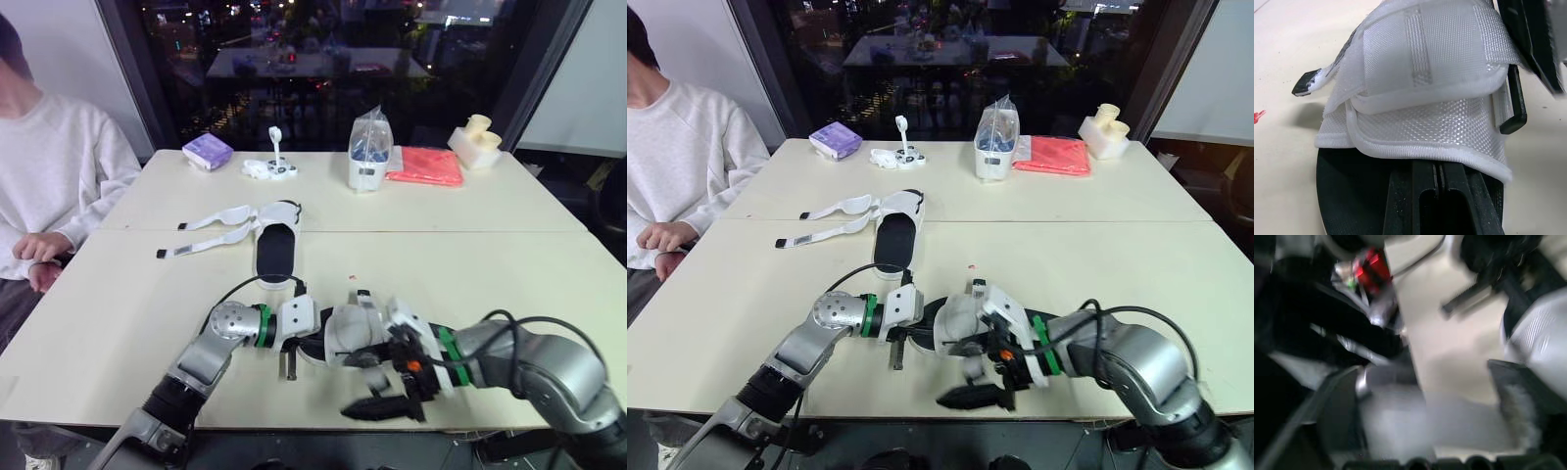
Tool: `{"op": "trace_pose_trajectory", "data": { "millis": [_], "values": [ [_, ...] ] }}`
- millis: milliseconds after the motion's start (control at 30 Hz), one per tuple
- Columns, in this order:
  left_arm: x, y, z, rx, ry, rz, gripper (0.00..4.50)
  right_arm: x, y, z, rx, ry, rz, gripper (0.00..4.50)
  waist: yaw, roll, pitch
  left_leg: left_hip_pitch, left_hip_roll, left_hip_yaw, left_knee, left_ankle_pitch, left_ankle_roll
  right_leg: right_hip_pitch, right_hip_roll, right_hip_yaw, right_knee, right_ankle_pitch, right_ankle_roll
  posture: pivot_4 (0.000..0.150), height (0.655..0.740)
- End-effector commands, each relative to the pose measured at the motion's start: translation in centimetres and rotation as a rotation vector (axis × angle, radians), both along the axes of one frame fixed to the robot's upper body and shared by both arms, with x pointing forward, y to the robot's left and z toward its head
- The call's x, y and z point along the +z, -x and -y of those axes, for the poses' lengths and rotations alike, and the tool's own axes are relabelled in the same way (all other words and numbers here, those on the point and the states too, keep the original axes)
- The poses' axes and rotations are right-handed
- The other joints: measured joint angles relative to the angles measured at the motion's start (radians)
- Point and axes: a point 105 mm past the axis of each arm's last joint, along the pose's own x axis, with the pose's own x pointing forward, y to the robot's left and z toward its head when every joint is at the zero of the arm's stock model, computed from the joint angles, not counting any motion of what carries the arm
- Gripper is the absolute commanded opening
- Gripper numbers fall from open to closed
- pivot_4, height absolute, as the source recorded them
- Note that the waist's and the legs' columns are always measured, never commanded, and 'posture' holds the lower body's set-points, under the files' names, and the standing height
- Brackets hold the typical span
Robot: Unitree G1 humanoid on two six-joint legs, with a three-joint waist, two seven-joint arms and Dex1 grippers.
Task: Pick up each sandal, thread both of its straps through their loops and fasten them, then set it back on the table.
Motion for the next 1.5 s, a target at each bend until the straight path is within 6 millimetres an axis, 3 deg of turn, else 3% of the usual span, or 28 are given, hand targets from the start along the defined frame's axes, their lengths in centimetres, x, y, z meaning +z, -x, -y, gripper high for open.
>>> {"op": "trace_pose_trajectory", "data": {
  "millis": [33, 133, 233, 400, 500, 767, 900, 1000, 1233, 1267, 1400, 1500],
  "values": [
    [-3.3, 1.0, -0.8, 0.001, -0.095, -0.115, 0.00, 1.1, 1.9, 0.9, 0.071, 0.012, 0.024, 4.45, 0.000, 0.000, 0.000, 0.000, 0.000, 0.000, 0.000, 0.000, 0.000, 0.000, 0.000, 0.000, 0.000, 0.000, 0.000, 0.150, 0.7400],
    [-3.3, 0.9, -0.7, 0.002, -0.092, -0.113, 0.00, 1.3, 3.7, 2.7, 0.075, 0.059, -0.015, 4.45, 0.002, -0.001, 0.000, 0.000, 0.000, -0.001, 0.000, -0.003, 0.004, 0.000, -0.001, 0.000, -0.001, 0.000, 0.000, 0.150, 0.7400],
    [-3.4, 0.9, -0.6, 0.002, -0.089, -0.113, 0.00, 1.6, 3.7, 3.6, 0.013, 0.049, -0.035, 4.45, 0.001, -0.001, 0.000, 0.000, 0.001, -0.002, 0.000, -0.003, 0.005, 0.001, -0.002, 0.000, -0.001, 0.000, 0.000, 0.150, 0.7400],
    [-3.4, 1.0, -0.2, -0.006, -0.082, -0.117, 0.00, 1.6, 1.3, 4.9, -0.125, 0.032, -0.022, 4.45, 0.001, -0.002, 0.000, 0.001, 0.001, -0.002, 0.001, -0.004, 0.002, 0.002, -0.003, 0.000, -0.001, 0.000, 0.000, 0.150, 0.7400],
    [-3.4, 1.1, 0.0, -0.009, -0.079, -0.117, 0.00, 0.4, 0.3, 5.2, -0.159, 0.050, -0.040, 4.45, 0.004, -0.002, -0.001, 0.001, 0.001, -0.002, 0.001, -0.004, 0.002, 0.002, -0.003, 0.000, -0.001, 0.000, 0.000, 0.150, 0.7400],
    [-3.3, 1.0, 0.0, 0.002, -0.074, -0.111, 0.00, -0.9, -1.7, 3.7, -0.171, -0.021, -0.100, 4.45, 0.006, -0.002, -0.001, 0.000, 0.000, -0.002, 0.001, -0.003, 0.004, 0.002, -0.003, 0.000, -0.001, 0.000, 0.000, 0.150, 0.7400],
    [-3.3, 1.0, -0.1, 0.007, -0.073, -0.112, 0.00, -1.3, -1.6, 2.6, -0.135, -0.031, -0.116, 4.45, 0.011, -0.001, -0.001, 0.000, 0.000, -0.002, 0.001, -0.003, 0.004, 0.002, -0.003, 0.000, -0.001, 0.000, 0.000, 0.150, 0.7400],
    [-3.3, 1.1, -0.1, 0.009, -0.073, -0.114, 0.00, -1.3, -1.3, 1.9, -0.106, -0.038, -0.133, 3.58, 0.016, -0.001, -0.001, 0.000, 0.000, -0.002, 0.001, -0.002, 0.004, 0.002, -0.003, 0.000, -0.001, 0.000, 0.000, 0.150, 0.7400],
    [-3.4, 1.3, -0.1, 0.011, -0.070, -0.117, 0.00, -1.0, -1.4, 1.5, -0.095, -0.047, -0.128, 0.21, 0.023, -0.001, -0.001, 0.000, 0.000, -0.002, 0.001, -0.002, 0.004, 0.001, -0.002, -0.001, -0.001, 0.000, 0.000, 0.150, 0.7400],
    [-3.4, 1.3, -0.1, 0.012, -0.070, -0.117, 0.00, -0.9, -1.3, 1.4, -0.089, -0.048, -0.123, 0.04, 0.023, -0.001, -0.001, 0.000, 0.000, -0.002, 0.001, -0.003, 0.004, 0.001, -0.002, -0.001, -0.001, 0.000, 0.000, 0.150, 0.7400],
    [-3.4, 1.3, -0.1, 0.014, -0.068, -0.116, 0.00, 0.9, -1.5, 0.6, -0.058, -0.088, -0.102, 0.04, 0.023, -0.001, -0.001, 0.000, 0.000, -0.002, 0.001, -0.003, 0.004, 0.001, -0.002, -0.001, -0.001, 0.000, 0.000, 0.150, 0.7400],
    [-3.4, 1.3, -0.1, 0.012, -0.070, -0.117, 0.00, 4.0, -3.7, -0.3, -0.080, -0.180, -0.063, 0.04, 0.022, -0.001, -0.001, 0.000, 0.001, -0.002, 0.001, -0.002, 0.004, 0.001, -0.002, -0.001, -0.001, 0.000, 0.000, 0.150, 0.7400]
  ]
}}
